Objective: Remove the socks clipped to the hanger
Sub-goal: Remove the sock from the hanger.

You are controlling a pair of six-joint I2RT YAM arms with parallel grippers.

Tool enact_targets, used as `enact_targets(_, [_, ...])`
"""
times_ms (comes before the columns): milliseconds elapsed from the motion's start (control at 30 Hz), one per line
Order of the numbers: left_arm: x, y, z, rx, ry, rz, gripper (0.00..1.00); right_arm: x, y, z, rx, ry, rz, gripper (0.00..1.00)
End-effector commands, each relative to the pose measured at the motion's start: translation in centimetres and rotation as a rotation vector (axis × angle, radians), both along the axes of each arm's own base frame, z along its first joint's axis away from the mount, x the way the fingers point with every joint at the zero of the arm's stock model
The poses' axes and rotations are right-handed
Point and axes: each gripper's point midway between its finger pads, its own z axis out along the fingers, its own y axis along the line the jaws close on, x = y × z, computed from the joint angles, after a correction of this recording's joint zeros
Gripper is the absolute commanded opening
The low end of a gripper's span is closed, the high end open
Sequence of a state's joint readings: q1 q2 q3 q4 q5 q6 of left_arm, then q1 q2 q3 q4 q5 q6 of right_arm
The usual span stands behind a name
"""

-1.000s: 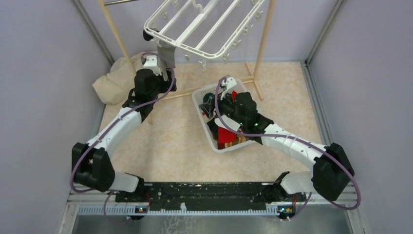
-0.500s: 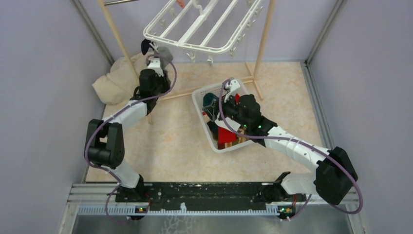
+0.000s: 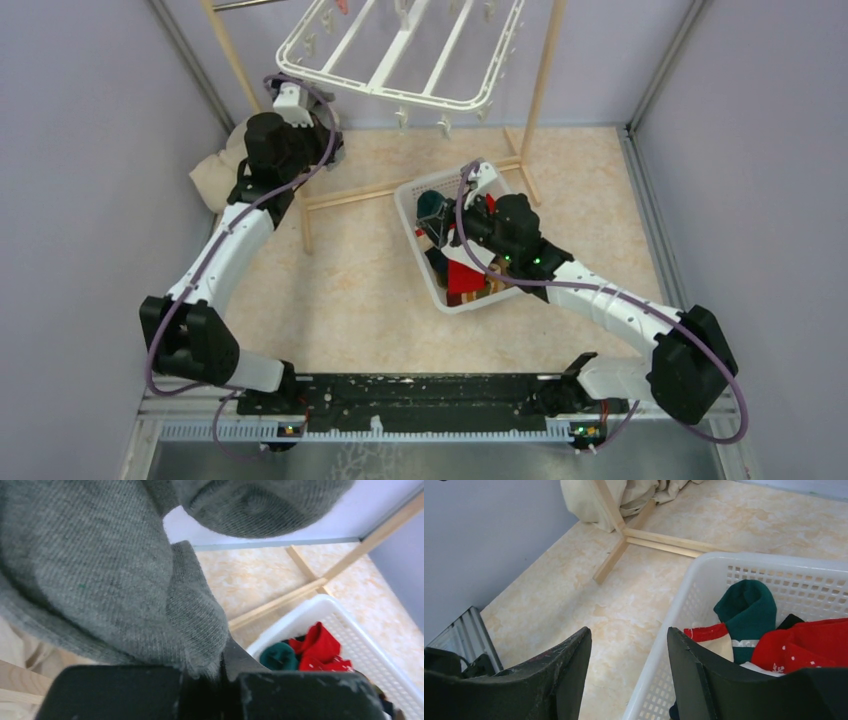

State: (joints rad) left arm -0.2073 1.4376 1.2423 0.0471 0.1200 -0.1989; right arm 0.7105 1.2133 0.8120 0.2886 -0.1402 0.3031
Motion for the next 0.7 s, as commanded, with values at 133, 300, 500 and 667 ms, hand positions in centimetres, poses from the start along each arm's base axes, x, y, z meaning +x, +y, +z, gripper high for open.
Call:
enact_targets(133, [-5.0,-3.1,-1.0,-0.089,0.196,-0.184,0.06,-1.9,1.6,4.2,0.128,-0.047,0.120,0.58])
enact_targets(300, [-7.3,-4.0,-1.3,-0.124,0.234,-0.229,0.06,-3.7,2.0,4.6,0.095,-0.072,0.122,0.58])
enact_targets(500, [-9.5,-5.3,-0.4,-0.172,0.244,-0.281,0.06,-4.5,2.4,5.0,0.102,-0.075,0.128,0.63])
enact_targets(667, [-11.3,-6.7,0.7,-0.207,0.243,-0.330,0.07,-4.1,2.2,5.0,0.099,-0.074,0.094,0.64])
